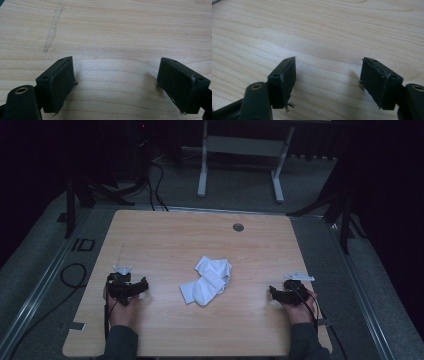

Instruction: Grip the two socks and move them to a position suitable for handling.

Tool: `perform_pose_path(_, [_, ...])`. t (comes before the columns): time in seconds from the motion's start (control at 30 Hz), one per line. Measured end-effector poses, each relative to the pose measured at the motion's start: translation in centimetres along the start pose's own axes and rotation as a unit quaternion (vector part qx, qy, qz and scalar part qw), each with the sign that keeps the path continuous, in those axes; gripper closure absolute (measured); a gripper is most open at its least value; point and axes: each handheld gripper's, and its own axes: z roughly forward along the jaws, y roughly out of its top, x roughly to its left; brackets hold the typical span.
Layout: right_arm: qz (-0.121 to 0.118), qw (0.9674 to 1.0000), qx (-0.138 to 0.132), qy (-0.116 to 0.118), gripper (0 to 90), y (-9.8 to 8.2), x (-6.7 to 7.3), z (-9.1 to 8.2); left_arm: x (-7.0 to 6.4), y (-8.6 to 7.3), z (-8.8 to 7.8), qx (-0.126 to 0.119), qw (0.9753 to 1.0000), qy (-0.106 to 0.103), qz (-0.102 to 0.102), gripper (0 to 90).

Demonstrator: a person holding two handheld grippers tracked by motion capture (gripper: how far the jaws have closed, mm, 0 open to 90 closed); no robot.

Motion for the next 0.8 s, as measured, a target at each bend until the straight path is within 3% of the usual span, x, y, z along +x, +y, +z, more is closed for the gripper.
perform_pose_path(0.2, [-0.006, 0.9999, -0.002, 0.009, 31.2, 0.3, 0.4, -0.5, 0.0, 0.0, 0.0, 0.0, 1.0, 0.0, 0.0, 14.4])
perform_pose_path(0.53, [-0.028, 0.9986, -0.005, 0.044, 35.5, 0.9, 1.4, -1.3, 0.0, 0.0, 0.0, 0.0, 1.0, 0.0, 0.0, 14.3])
perform_pose_path(0.8, [-0.047, 0.9965, 0.01, 0.068, 42.4, 1.1, 2.1, -1.3, 0.0, 0.0, 0.0, 0.0, 1.0, 0.0, 0.0, 14.4])
